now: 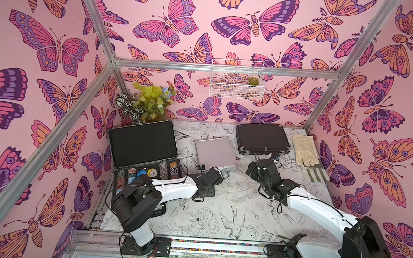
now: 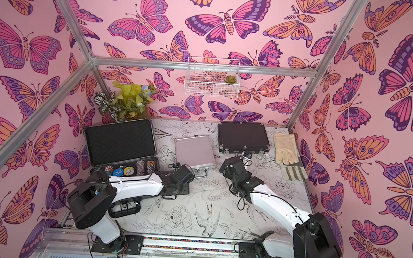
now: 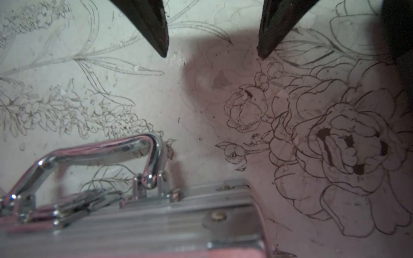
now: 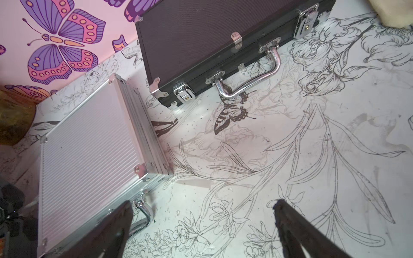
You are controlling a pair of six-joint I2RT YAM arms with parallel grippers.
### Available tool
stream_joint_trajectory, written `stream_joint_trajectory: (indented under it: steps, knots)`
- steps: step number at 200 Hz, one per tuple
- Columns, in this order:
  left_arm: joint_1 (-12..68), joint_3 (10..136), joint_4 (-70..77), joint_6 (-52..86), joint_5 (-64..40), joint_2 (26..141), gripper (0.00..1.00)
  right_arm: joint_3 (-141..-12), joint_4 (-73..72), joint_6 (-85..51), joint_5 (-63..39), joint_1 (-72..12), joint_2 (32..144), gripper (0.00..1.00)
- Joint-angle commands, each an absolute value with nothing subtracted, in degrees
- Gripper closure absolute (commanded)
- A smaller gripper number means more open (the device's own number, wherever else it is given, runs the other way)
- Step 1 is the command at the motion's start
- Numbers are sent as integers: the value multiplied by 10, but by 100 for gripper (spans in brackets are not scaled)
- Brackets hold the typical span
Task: Close the poker set cases
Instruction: Move the poker set case to the center of the board.
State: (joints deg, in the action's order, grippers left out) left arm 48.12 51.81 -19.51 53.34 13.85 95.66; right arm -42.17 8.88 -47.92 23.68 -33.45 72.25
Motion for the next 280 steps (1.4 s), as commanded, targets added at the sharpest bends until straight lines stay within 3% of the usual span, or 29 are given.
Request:
stream_joint_trajectory:
  steps: [1,138,197,280]
  knots:
    - [477,548,-157,552,184,981,37,-422,120,-447,233,-333,708,1]
    - [417,571,-75,562,153,1055,50,-440,109,-426,196,-323,735,0]
    - [427,592,-84,481,155,1057,57,-441,110,-434,192,-323,739,0]
    - [446,615,-125,487,166,1075,71,-436,110,-434,182,-320,737,0]
